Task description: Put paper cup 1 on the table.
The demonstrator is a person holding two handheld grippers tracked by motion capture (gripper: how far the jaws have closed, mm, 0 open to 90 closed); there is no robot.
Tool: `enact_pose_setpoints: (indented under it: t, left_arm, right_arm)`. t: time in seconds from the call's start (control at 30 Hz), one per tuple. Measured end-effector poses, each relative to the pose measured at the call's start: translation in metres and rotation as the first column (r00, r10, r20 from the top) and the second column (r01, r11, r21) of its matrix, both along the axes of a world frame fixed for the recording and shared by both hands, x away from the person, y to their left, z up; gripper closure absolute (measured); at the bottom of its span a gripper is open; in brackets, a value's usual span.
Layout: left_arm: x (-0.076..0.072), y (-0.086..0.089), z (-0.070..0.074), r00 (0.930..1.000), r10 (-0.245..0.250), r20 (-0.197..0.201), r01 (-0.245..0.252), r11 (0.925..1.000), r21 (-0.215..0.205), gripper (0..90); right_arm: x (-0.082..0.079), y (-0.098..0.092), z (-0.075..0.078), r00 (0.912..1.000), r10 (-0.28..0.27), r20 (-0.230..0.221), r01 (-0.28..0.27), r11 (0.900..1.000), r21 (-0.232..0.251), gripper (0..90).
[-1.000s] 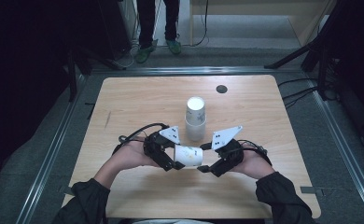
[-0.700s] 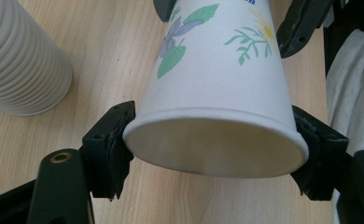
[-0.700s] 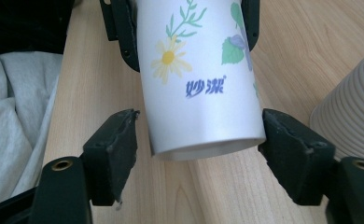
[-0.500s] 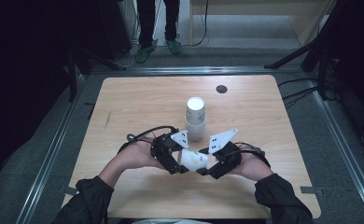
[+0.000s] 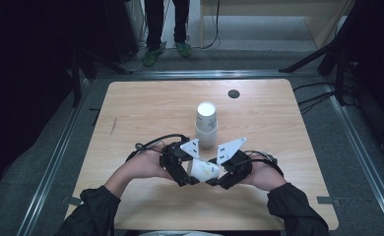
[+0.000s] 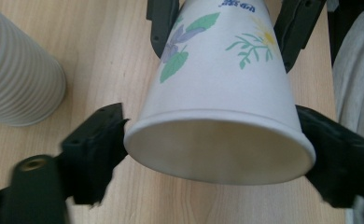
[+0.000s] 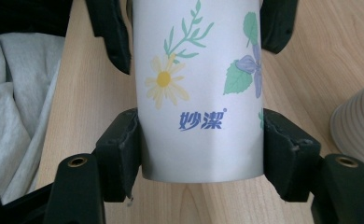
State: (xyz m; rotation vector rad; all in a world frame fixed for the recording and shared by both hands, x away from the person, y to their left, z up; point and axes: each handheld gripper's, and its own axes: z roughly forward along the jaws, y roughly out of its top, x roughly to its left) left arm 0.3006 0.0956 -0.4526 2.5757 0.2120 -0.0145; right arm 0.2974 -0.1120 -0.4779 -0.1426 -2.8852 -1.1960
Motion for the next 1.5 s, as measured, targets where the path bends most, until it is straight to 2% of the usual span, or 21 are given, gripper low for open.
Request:
enact_pose_setpoints:
  t: [0.23, 0.33, 0.43, 0.53, 0.67, 0.8, 0.97, 1.03, 1.13, 1.17, 1.3, 1.4, 1.5]
  left_arm:
    - [0.005, 0.009, 0.004, 0.9989, 0.044, -0.016, -0.045, 0.9958, -0.079, 11.2]
    - [0.006, 0.013, 0.007, 0.9979, 0.064, -0.016, -0.065, 0.9930, -0.099, 10.4]
    - [0.006, 0.018, 0.009, 0.9964, 0.079, -0.030, -0.082, 0.9864, -0.142, 10.1]
    - [0.005, 0.024, 0.010, 0.9948, 0.098, -0.030, -0.101, 0.9833, -0.151, 10.1]
    - [0.003, 0.034, 0.011, 0.9906, 0.132, -0.036, -0.137, 0.9723, -0.189, 10.1]
    - [0.001, 0.044, 0.012, 0.9835, 0.172, -0.056, -0.181, 0.9531, -0.243, 10.1]
    - [-0.003, 0.054, 0.011, 0.9738, 0.210, -0.087, -0.227, 0.9207, -0.318, 11.6]
    - [-0.005, 0.057, 0.010, 0.9690, 0.228, -0.096, -0.247, 0.9061, -0.343, 12.1]
    - [-0.007, 0.060, 0.009, 0.9624, 0.236, -0.134, -0.271, 0.8759, -0.399, 12.9]
    - [-0.007, 0.060, 0.009, 0.9613, 0.238, -0.139, -0.275, 0.8685, -0.413, 12.9]
    - [-0.011, 0.059, 0.007, 0.9585, 0.246, -0.144, -0.285, 0.8590, -0.426, 13.2]
    - [-0.013, 0.058, 0.007, 0.9606, 0.245, -0.131, -0.278, 0.8600, -0.428, 15.4]
    - [-0.014, 0.059, 0.007, 0.9627, 0.238, -0.129, -0.270, 0.8611, -0.430, 22.2]
  right_arm:
    - [0.003, -0.007, 0.005, 0.9998, -0.020, 0.001, 0.020, 0.999, 0.037, 35.3]
    - [0.005, -0.011, 0.008, 0.9996, -0.027, -0.006, 0.027, 0.998, 0.060, 35.3]
    - [0.008, -0.014, 0.012, 0.9994, -0.031, -0.017, 0.033, 0.995, 0.091, 35.3]
    - [0.011, -0.015, 0.015, 0.9993, -0.029, -0.026, 0.032, 0.992, 0.123, 35.3]
    - [0.015, -0.015, 0.019, 0.9995, -0.020, -0.025, 0.024, 0.989, 0.143, 35.3]
    - [0.019, -0.013, 0.021, 0.9995, -0.006, -0.030, 0.011, 0.987, 0.158, 35.3]
    - [0.024, -0.009, 0.022, 0.9988, 0.017, -0.046, -0.009, 0.984, 0.175, 35.3]
    - [0.025, -0.006, 0.023, 0.9978, 0.035, -0.057, -0.024, 0.981, 0.191, 35.2]
    - [0.027, -0.002, 0.024, 0.9958, 0.055, -0.073, -0.039, 0.978, 0.203, 35.2]
    - [0.028, 0.000, 0.023, 0.9953, 0.064, -0.072, -0.048, 0.978, 0.204, 35.2]
    - [0.029, 0.007, 0.022, 0.9915, 0.090, -0.094, -0.068, 0.976, 0.208, 35.1]
    - [0.030, 0.011, 0.022, 0.9892, 0.107, -0.100, -0.084, 0.973, 0.215, 35.1]
    - [0.029, 0.013, 0.022, 0.9879, 0.113, -0.106, -0.089, 0.974, 0.209, 35.1]
